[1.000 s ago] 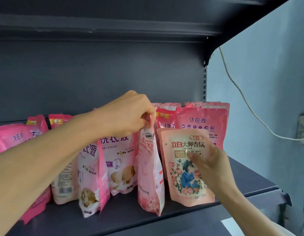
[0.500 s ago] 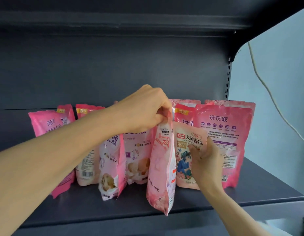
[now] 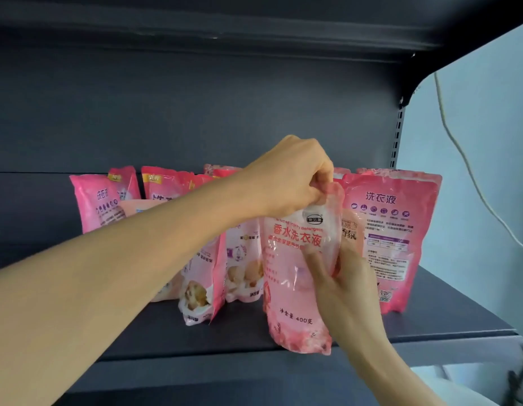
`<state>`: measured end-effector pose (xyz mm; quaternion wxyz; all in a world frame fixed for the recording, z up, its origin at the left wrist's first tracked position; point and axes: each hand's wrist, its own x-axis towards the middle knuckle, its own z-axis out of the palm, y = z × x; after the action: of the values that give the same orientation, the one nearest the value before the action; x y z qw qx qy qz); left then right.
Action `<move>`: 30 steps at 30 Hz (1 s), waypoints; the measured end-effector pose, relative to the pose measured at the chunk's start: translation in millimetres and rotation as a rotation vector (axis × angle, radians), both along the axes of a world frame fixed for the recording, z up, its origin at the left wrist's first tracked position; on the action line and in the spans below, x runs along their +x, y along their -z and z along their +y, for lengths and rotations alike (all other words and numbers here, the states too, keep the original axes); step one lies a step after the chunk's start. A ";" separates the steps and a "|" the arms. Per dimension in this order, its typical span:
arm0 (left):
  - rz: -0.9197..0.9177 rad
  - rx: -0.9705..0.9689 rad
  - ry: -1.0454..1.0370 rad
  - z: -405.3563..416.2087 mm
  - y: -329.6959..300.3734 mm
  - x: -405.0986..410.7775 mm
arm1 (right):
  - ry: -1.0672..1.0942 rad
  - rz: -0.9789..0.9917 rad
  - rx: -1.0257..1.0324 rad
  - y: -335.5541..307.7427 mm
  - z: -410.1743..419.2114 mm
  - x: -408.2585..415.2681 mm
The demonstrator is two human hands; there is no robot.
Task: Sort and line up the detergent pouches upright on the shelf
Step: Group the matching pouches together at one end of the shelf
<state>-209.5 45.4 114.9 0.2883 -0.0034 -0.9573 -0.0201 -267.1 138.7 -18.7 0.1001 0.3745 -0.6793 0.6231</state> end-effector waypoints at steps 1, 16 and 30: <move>0.018 0.008 0.006 1.3 2.1 -0.5 | 0.014 -0.064 -0.049 -1.0 -2.2 -1.1; 0.109 0.913 0.071 -8.7 133.0 71.1 | -0.164 -0.563 -0.406 -26.7 27.0 16.9; 0.059 1.292 0.488 41.6 153.9 31.1 | -0.171 -0.524 -0.360 -35.0 60.1 6.5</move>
<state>-178.4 87.1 -39.0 0.2456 -0.0468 -0.7172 -0.6505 -260.6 198.8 16.4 -0.0663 0.2335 -0.5268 0.8146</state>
